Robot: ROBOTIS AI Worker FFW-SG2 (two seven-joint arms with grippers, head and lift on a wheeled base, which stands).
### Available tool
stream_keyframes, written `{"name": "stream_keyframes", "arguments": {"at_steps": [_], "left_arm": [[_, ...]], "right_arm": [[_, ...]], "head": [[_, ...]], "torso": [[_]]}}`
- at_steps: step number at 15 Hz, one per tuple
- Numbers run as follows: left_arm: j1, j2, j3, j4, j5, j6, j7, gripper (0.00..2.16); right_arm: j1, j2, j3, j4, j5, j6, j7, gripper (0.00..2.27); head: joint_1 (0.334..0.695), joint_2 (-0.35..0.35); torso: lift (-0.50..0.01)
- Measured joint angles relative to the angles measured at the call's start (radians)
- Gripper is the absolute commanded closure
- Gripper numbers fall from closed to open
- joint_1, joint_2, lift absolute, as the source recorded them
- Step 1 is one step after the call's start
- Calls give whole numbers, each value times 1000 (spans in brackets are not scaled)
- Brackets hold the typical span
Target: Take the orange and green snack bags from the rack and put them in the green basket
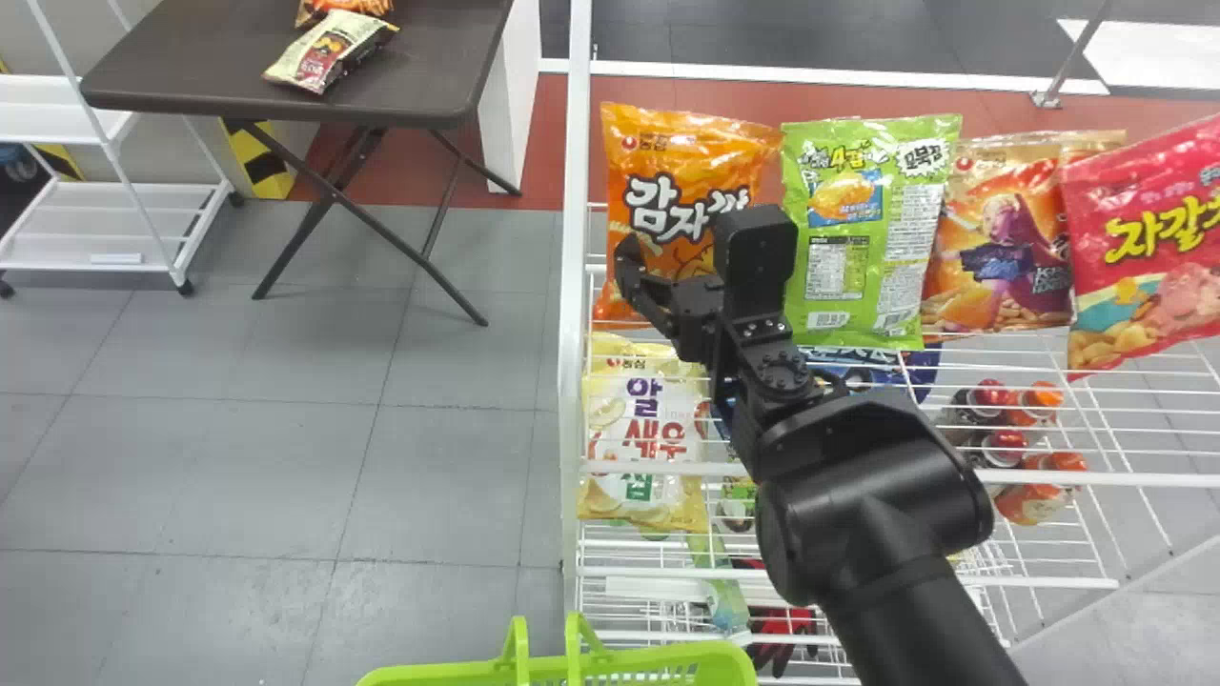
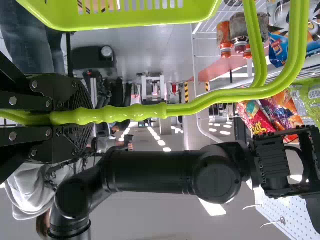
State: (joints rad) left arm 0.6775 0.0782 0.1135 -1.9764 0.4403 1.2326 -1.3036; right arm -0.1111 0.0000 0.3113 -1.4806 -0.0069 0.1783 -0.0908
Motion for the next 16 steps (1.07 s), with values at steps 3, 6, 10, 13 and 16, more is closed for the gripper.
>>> {"name": "stream_keyframes", "arguments": {"at_steps": [3,6,10,13,16], "left_arm": [[-3,-1,1,5,0,0,0,2024],[-5,-2,0,7,1,0,0,2024],[-5,-2,-2,3,1,0,-2,2024],[-5,-2,-3,0,1,0,-1,2027],[-4,-2,-6,-5,0,2,5,2024]], "right_arm": [[-5,0,0,4,-10,50,0,2246],[13,0,-2,-5,-12,30,4,2246],[79,0,0,-99,-16,-1,-1,2246],[141,-20,-3,-218,-32,10,-28,2246],[230,-61,-23,-392,-73,62,-55,2246]], "head": [[695,-41],[695,-41],[695,-36],[695,-55],[695,-85]], "torso": [[0],[0],[0],[0],[0]]}}
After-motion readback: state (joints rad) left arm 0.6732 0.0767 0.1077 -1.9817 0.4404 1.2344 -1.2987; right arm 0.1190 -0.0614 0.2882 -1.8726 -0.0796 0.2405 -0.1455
